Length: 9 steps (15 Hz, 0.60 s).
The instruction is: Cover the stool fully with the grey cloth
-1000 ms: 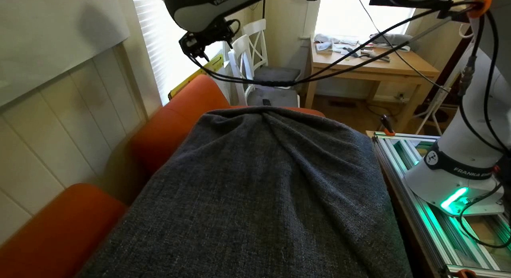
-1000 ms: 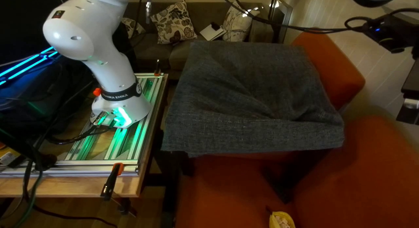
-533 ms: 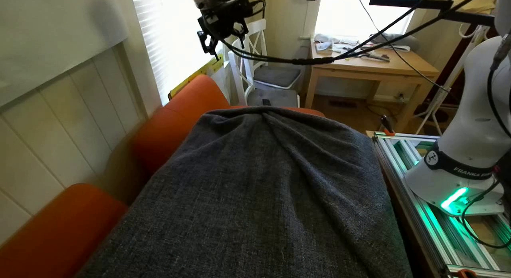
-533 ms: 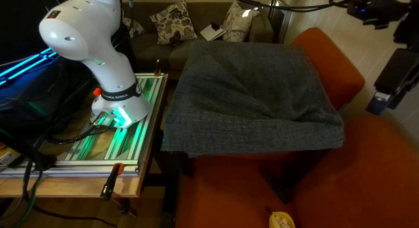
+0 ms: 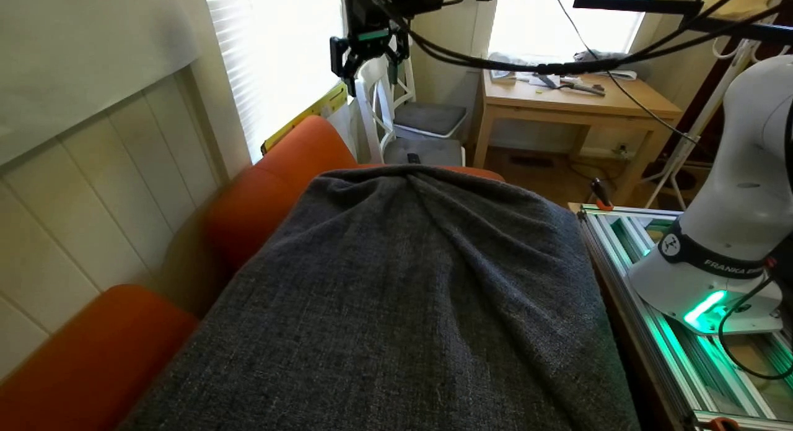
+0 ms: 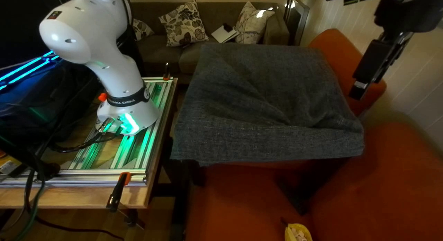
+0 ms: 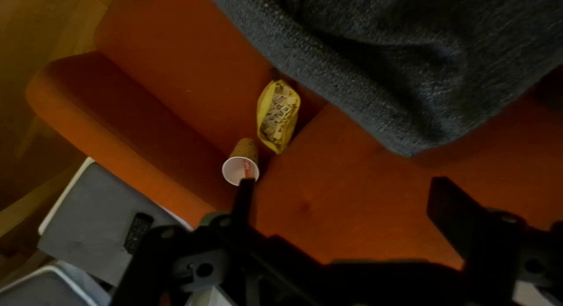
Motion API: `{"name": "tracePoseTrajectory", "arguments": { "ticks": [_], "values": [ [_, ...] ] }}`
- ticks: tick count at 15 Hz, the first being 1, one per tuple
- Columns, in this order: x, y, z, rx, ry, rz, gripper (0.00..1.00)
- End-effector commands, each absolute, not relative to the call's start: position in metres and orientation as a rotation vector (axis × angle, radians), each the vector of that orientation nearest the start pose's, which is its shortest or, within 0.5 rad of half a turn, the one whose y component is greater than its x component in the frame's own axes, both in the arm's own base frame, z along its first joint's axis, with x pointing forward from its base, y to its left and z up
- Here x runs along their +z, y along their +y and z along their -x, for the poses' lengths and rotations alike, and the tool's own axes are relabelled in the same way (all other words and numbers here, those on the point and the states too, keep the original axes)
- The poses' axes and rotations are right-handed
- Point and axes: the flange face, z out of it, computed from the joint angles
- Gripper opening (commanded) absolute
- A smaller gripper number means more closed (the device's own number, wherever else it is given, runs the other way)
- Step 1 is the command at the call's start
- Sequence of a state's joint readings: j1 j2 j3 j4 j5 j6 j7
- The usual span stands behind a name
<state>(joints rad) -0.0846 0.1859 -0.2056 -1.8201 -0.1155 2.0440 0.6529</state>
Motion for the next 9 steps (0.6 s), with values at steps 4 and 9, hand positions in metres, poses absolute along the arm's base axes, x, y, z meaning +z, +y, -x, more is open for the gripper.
{"name": "tracePoseTrajectory", "arguments": {
  "ticks": [4, 9],
  "values": [
    [0.442, -0.184, -0.538, -0.231, 1.018, 2.842, 1.0],
    [0.439, -0.188, -0.546, -0.201, 1.045, 2.867, 1.0]
  ]
}}
